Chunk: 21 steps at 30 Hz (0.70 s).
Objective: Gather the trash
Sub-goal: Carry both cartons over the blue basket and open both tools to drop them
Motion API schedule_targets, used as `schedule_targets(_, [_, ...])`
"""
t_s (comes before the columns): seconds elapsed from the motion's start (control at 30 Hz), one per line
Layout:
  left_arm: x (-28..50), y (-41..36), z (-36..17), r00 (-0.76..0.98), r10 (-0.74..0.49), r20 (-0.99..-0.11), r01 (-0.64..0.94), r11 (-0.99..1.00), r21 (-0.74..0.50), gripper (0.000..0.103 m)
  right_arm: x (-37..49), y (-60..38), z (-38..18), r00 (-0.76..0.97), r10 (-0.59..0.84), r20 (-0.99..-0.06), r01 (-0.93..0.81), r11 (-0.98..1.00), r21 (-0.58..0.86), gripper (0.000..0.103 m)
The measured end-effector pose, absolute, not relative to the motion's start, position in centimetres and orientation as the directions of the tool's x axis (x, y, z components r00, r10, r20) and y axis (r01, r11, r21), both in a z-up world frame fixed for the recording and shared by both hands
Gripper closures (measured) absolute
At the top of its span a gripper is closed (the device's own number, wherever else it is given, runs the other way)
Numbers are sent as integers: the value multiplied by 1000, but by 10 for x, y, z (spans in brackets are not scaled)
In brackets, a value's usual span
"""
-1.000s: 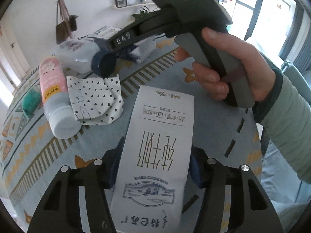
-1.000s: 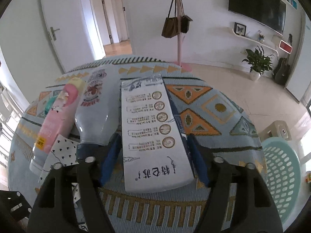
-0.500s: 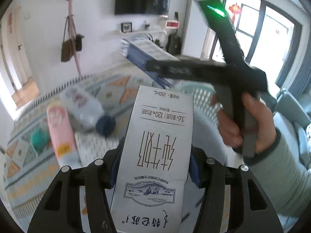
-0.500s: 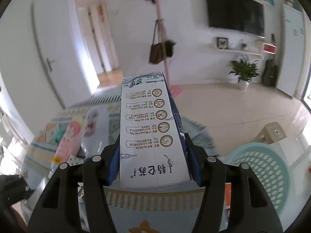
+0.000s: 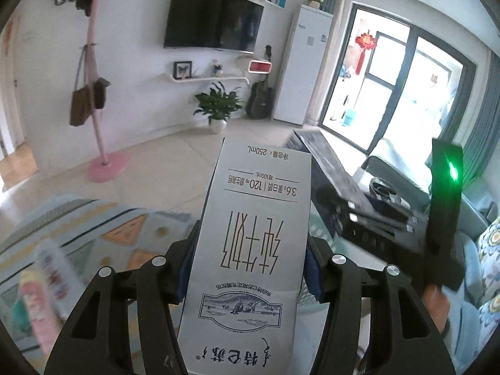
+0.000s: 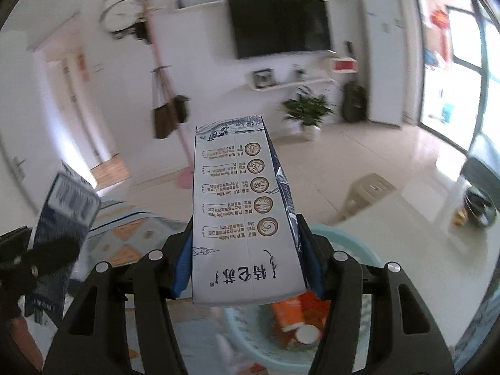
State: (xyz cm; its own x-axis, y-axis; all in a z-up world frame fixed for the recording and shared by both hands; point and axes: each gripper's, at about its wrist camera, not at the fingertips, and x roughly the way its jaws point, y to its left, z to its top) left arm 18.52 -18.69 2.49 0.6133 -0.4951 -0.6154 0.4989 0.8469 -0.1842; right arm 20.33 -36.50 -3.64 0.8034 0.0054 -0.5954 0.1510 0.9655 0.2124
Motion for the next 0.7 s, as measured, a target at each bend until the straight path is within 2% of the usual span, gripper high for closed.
schedule_targets(0.3, [241, -260, -30, 501, -491, -713, 486, 841, -237, 49, 214, -426, -105, 673, -33, -739, 328, 909, 258, 47])
schedule_targets(0.5, [253, -284, -59, 462, -449, -765, 478, 853, -211, 48, 215, -439, -134, 620, -20, -784, 367, 891, 267, 46])
schedule_targets(0.57, [253, -283, -64, 461, -438, -772, 468, 859, -208, 38, 215, -440, -142, 603, -14, -798, 378, 886, 270, 45])
schedule_targets(0.7, [243, -279, -65, 466, -441, -767, 478, 855, -202, 32, 215, -439, -147, 595, -21, -803, 391, 881, 266, 39])
